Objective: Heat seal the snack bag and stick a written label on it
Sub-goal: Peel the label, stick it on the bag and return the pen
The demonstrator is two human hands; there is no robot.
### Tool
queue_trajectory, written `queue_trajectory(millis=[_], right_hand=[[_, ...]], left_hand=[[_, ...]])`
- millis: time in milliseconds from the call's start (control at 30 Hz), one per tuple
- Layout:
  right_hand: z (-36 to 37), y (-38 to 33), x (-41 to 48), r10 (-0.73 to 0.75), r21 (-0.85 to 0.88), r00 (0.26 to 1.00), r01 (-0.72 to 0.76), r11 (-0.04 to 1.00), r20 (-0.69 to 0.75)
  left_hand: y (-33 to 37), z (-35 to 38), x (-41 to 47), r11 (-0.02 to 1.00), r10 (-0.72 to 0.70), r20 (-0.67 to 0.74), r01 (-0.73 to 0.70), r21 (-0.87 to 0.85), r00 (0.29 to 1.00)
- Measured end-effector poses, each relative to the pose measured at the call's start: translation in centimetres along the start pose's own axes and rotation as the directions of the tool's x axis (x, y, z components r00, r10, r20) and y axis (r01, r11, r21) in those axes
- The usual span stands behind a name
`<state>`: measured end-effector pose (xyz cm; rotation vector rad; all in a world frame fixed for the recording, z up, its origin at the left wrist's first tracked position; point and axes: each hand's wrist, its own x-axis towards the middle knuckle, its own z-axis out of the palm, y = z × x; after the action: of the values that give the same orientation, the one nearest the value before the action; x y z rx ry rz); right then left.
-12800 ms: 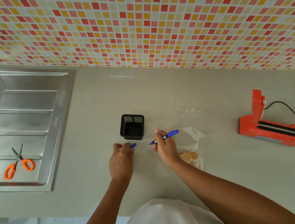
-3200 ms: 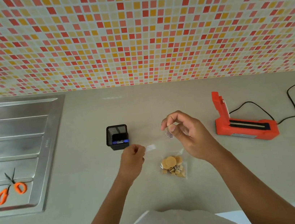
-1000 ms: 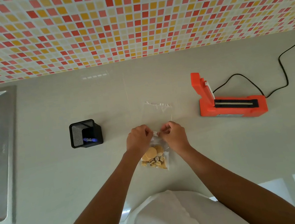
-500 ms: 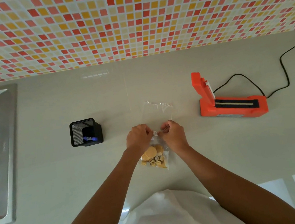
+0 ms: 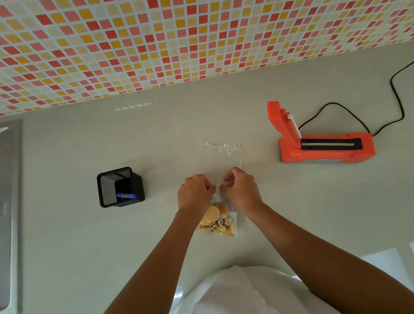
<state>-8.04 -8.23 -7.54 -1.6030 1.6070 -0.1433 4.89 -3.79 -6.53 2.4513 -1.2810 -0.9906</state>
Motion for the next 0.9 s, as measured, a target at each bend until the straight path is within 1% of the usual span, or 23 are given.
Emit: queue_trajectory(millis=[233,433,600,767,900], right_hand=[[-0.4,0.8,0.0,-0.018,0.024,1.0,0.018,1.0,-0.004],[-0.2,1.2,0.0,-0.025,0.076,0.999,0.028,0.997,-0.048],[0.5,0.8,-0.3,-0.041,-0.006,0.998,0.04,0.999,-0.041],[0.1,1.1,-0.2,-0.052,0.026,0.997,0.053,0.998,-0.048],[0.1,1.1,-0.3,-0.046,0.037,0.997,0.049,0.998,-0.065]], left_hand=[[-0.5,-0.2,0.0,0.993,-0.03,-0.056,0.023,-0.112,0.998],[-0.3,-0.1,-0.1,0.996,0.001,-0.076,-0.008,-0.085,0.997],[-0.1,-0.1,-0.1,0.999,0.009,-0.073,-0.011,-0.038,0.997],[-0.3,0.1,0.0,0.999,0.035,-0.082,-0.037,-0.024,0.996],[-0.4,0.1,0.1,0.999,0.026,-0.053,-0.027,-0.034,0.998]])
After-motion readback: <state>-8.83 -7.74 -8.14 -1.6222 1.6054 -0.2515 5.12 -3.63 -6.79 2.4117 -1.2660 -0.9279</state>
